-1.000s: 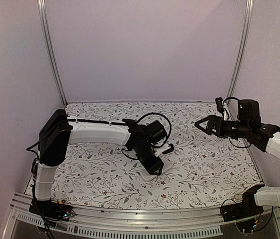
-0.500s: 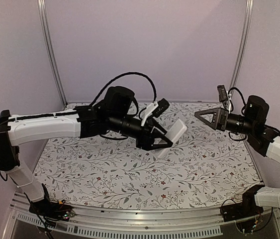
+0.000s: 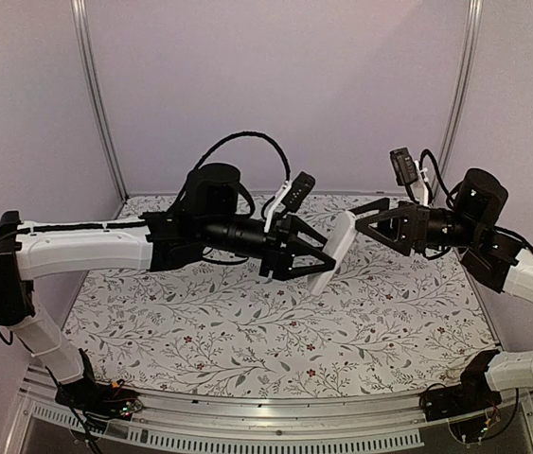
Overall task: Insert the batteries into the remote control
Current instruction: Pass from the left arm to the right
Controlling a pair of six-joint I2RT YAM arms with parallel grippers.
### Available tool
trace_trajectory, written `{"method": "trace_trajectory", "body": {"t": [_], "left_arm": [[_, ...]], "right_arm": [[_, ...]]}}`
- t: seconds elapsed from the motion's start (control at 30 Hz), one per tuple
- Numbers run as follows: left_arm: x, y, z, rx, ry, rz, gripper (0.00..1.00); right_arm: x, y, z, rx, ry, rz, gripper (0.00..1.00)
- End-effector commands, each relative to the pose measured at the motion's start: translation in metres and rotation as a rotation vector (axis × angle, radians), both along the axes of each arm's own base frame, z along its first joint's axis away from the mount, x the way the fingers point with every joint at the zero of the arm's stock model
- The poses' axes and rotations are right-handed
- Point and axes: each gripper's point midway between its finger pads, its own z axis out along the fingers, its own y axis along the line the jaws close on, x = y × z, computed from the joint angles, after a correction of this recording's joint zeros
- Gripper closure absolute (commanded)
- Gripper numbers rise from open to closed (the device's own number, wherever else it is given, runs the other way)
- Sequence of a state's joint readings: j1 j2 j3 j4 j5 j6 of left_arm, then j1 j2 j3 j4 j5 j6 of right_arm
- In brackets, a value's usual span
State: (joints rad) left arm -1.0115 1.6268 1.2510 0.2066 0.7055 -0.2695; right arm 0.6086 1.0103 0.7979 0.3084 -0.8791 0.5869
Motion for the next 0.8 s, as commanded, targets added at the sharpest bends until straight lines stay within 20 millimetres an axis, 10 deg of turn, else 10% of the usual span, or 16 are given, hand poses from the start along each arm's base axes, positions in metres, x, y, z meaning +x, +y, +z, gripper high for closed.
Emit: {"method": "trace_trajectory", "body": {"t": [0.0, 0.57, 0.77], "left_arm": [[-0.005, 0.007, 0.029, -0.099, -0.018, -0.016, 0.67], [0.002, 0.008, 0.026, -0.127, 0.019, 0.003, 0.67], [0.005, 0.009, 0.025, -0.129, 0.036, 0.012, 0.67]], "right_arm": [[-0.006, 0.011, 0.003, -0.002, -0.018, 0.054, 0.04], [-0.018, 0.021, 0.009, 0.001, -0.047, 0.116, 0.46], [-0.017, 0.023, 0.007, -0.004, -0.032, 0.12, 0.31]]}}
